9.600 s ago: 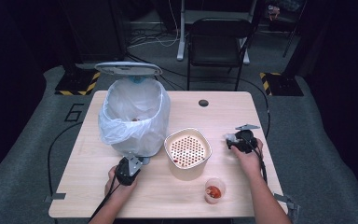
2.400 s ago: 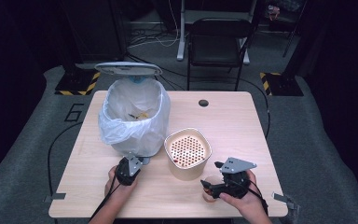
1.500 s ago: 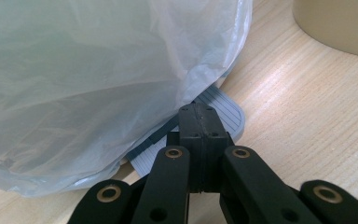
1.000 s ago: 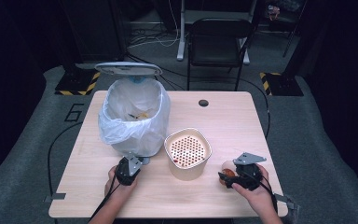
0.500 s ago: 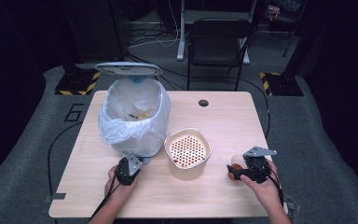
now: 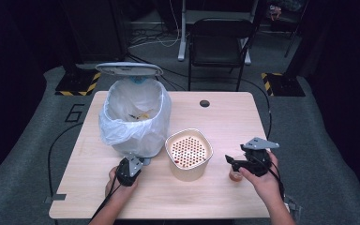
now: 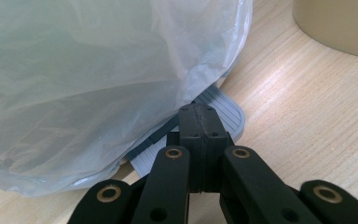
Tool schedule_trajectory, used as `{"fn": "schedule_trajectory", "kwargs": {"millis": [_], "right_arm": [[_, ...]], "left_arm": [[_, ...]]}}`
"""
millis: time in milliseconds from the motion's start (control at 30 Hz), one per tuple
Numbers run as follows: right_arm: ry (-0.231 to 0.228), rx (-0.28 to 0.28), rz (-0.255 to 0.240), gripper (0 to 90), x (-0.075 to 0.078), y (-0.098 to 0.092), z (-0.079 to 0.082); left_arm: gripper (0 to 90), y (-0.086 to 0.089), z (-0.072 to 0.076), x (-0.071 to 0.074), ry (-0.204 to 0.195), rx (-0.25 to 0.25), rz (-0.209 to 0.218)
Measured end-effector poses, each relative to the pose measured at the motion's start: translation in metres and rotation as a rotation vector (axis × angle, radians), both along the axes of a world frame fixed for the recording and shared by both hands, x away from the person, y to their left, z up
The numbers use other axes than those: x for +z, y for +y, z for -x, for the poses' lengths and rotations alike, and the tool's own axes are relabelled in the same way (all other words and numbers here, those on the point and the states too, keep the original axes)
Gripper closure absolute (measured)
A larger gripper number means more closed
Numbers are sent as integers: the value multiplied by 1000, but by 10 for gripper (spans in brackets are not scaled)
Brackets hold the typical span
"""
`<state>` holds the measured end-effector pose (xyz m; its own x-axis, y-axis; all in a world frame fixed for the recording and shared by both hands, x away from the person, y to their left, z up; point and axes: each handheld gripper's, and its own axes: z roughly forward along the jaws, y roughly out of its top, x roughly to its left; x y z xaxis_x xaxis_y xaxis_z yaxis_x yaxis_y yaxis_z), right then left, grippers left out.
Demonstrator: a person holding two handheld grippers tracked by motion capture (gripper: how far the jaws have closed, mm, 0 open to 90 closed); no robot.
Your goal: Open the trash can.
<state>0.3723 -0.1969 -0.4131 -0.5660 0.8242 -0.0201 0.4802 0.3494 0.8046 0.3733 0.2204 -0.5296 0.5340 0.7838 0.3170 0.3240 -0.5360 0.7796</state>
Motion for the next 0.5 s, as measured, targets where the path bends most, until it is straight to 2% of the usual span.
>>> {"fn": "schedule_trajectory", "kwargs": {"millis": [33, 67, 100, 167, 200, 233, 267, 300, 433, 500], "right_arm": [[-1, 17, -6, 362, 3, 5, -2], [-1, 17, -6, 362, 3, 5, -2], [8, 42, -25, 424, 7, 16, -8], [3, 57, -38, 449, 9, 27, -15], [3, 57, -38, 449, 9, 27, -15], [0, 75, -36, 453, 10, 40, -22], [0, 75, -36, 453, 10, 40, -22], [0, 88, -24, 455, 9, 51, -28], [45, 83, 16, 582, 3, 65, -38], [69, 82, 15, 633, -1, 67, -42]], "left_arm": [[900, -1, 0, -1, -8, 6, 5], [900, -1, 0, -1, -8, 6, 5], [900, 0, 0, 0, 0, 2, 5], [900, 0, 0, 0, -3, 3, 4], [900, 0, 0, 0, -3, 3, 4], [900, 0, 0, 0, -3, 3, 4], [900, 0, 0, 0, -3, 3, 4], [900, 0, 0, 0, -3, 4, 5], [900, 0, 0, 0, -3, 4, 5], [900, 0, 0, 0, -1, 3, 7]]}}
